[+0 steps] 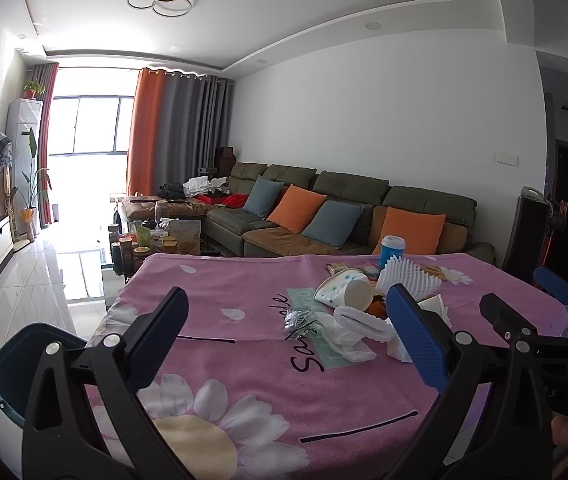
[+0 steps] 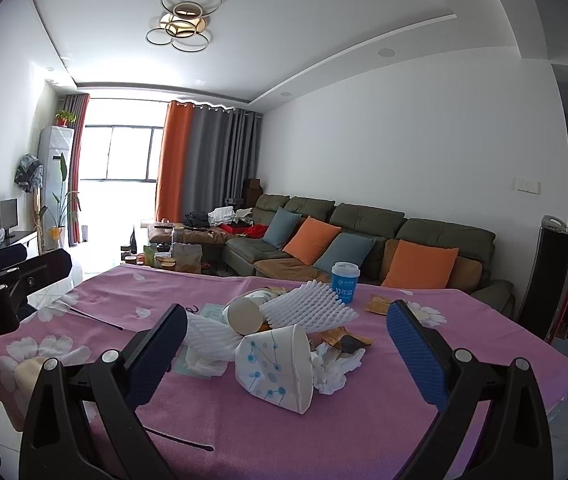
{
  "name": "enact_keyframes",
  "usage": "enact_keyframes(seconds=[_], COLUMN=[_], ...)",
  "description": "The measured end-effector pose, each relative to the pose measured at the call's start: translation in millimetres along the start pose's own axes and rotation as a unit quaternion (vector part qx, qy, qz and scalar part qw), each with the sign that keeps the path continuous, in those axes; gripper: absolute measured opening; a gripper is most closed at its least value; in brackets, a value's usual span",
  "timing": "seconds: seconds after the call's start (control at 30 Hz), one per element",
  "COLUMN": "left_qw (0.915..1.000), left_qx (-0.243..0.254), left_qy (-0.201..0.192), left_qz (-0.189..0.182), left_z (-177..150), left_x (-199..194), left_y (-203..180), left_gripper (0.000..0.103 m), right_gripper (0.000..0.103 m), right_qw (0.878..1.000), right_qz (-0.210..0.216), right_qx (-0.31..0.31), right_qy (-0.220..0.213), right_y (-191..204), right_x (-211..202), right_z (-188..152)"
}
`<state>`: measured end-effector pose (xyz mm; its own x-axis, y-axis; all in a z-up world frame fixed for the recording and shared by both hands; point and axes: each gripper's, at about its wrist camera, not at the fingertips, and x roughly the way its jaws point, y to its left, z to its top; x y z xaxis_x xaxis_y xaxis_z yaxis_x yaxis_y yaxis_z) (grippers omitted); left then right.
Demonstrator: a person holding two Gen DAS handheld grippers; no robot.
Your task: Collect trash
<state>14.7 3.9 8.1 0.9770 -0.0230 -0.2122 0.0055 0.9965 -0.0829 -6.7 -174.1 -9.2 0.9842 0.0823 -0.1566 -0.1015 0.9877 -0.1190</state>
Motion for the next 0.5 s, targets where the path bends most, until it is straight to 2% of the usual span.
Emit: enact_keyframes(seconds=[0.33, 0.5], left_qw=[0.9998, 0.9985], left_qx=[0.006, 0.005], left_qy=[0.017, 0.039], left_qz=[-0.010, -0.037], left_z=[3, 0], left_x=[19, 39], left_y=[-8, -17], left_gripper=[0.098, 0.098], right_gripper=[0.096, 0.096], right_qw=[1.000, 1.000], right_qz=[-0.002, -0.014], right_qx=[0.003, 0.003], right_qy=[0.012, 0.018], right_y=[-7, -16], right_x=[18, 30], right_z=[-1, 1])
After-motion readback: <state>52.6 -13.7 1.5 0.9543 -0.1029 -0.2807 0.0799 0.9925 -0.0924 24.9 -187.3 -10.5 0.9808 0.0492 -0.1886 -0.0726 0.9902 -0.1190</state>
